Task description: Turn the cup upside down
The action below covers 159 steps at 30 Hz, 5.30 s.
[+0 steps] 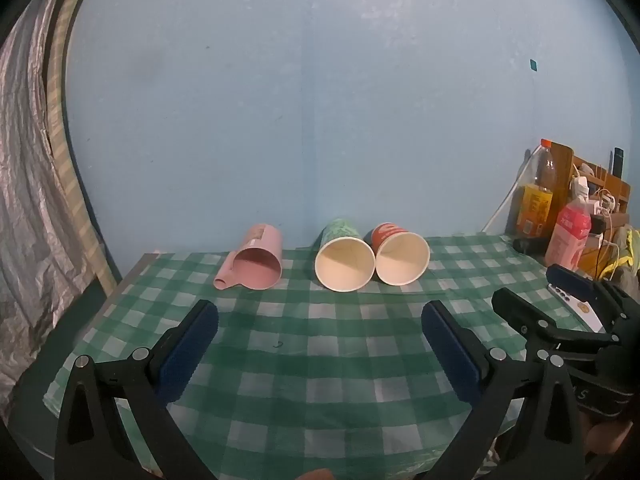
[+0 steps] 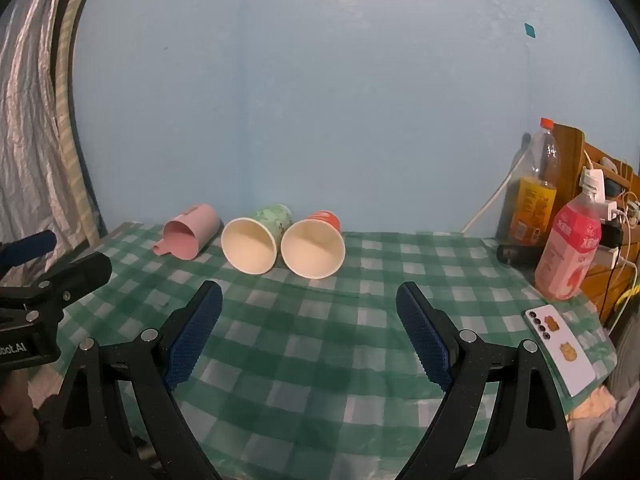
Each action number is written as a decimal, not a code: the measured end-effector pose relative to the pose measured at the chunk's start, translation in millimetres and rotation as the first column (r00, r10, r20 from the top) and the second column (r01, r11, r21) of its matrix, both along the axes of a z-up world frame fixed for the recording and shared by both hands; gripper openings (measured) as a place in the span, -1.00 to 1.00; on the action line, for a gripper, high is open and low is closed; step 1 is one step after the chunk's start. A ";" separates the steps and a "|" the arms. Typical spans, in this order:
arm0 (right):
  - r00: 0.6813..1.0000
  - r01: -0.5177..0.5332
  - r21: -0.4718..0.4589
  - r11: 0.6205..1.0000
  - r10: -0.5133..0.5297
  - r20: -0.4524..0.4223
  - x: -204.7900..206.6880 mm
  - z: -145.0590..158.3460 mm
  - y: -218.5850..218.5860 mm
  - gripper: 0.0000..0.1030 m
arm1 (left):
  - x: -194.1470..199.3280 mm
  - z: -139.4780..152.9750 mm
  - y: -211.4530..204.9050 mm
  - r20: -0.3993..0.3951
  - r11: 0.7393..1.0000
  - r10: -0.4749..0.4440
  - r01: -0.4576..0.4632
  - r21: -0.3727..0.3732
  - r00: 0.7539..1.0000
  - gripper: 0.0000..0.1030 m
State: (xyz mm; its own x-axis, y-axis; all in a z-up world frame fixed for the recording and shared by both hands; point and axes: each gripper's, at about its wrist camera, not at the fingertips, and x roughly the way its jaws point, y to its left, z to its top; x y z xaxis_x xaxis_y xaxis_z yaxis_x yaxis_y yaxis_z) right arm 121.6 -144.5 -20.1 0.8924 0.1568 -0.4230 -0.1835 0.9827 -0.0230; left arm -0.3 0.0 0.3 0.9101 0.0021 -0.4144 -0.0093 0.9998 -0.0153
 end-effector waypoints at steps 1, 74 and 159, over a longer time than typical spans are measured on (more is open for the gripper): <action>1.000 0.000 0.001 1.000 0.000 0.000 -0.2 0.1 -0.1 0.71 | 0.4 -0.1 0.1 -0.003 1.000 -0.002 0.002 0.000 1.000 0.99; 1.000 -0.002 0.009 1.000 0.002 -0.016 -2.2 -6.7 1.7 0.71 | 0.9 -3.6 -4.7 0.011 1.000 -0.018 0.018 -0.006 1.000 0.99; 0.782 0.055 0.244 0.968 0.110 -0.613 260.6 -7.0 -19.5 0.71 | 370.4 -64.7 -15.4 -0.706 0.998 -0.046 -0.004 -0.068 0.707 0.79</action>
State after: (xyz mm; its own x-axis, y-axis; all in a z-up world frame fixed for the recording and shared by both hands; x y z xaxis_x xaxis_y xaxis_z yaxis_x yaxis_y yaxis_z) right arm 382.2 -164.1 -27.1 0.4439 0.3450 -0.8270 -0.1042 0.9365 0.3347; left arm 370.1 -15.4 -64.5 0.3503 -0.0605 -0.9347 -0.0209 0.9972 -0.0724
